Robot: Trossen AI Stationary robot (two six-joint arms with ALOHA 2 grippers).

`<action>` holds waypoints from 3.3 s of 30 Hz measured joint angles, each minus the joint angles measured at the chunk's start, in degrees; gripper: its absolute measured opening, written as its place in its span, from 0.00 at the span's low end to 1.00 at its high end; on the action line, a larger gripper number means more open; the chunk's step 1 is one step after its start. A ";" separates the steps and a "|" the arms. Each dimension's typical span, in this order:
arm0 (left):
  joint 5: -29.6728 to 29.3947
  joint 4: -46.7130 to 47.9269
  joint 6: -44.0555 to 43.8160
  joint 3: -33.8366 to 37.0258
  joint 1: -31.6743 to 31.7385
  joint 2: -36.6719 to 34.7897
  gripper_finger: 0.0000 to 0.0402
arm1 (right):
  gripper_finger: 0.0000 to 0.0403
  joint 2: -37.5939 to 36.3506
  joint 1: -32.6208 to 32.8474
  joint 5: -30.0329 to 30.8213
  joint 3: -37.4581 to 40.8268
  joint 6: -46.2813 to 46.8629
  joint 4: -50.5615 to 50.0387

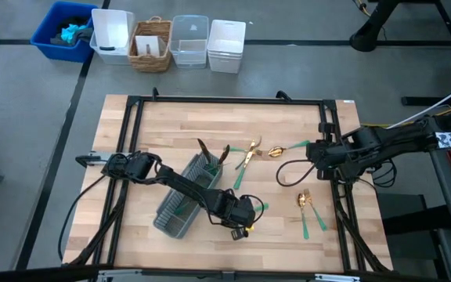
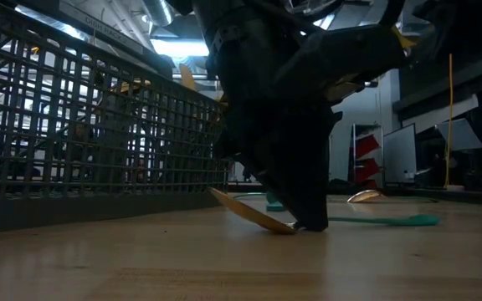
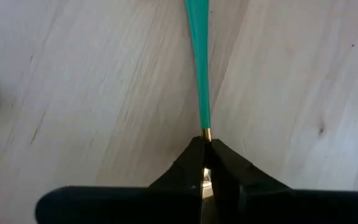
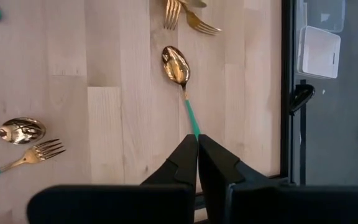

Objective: Sort silverware
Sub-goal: Put the green spoon into the silverware basket

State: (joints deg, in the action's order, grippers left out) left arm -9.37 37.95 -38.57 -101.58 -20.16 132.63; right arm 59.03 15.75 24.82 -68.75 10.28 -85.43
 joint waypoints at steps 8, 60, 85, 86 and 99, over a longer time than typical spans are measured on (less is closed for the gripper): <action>0.39 2.34 2.26 -3.21 -0.02 0.19 0.01 | 0.04 -5.18 -0.01 0.25 -0.02 4.44 -0.09; -27.34 52.06 25.69 -32.54 -7.71 -13.76 0.00 | 0.04 -28.38 0.00 -5.76 19.56 14.74 34.11; -27.60 46.81 32.82 -21.13 -5.66 -13.55 0.01 | 0.19 2.38 -0.02 -28.92 22.74 -9.16 71.92; -27.69 46.19 32.92 -21.09 -5.66 -13.49 0.01 | 0.23 3.73 -0.02 -28.94 21.99 -9.16 72.38; -27.71 44.45 33.26 -20.65 -5.73 -13.43 0.01 | 0.47 13.31 0.00 -30.13 12.70 -8.71 72.44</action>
State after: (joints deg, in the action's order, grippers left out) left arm -37.08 82.41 -5.31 -122.23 -25.89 119.20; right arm 72.35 15.75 -5.31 -56.05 1.58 -12.99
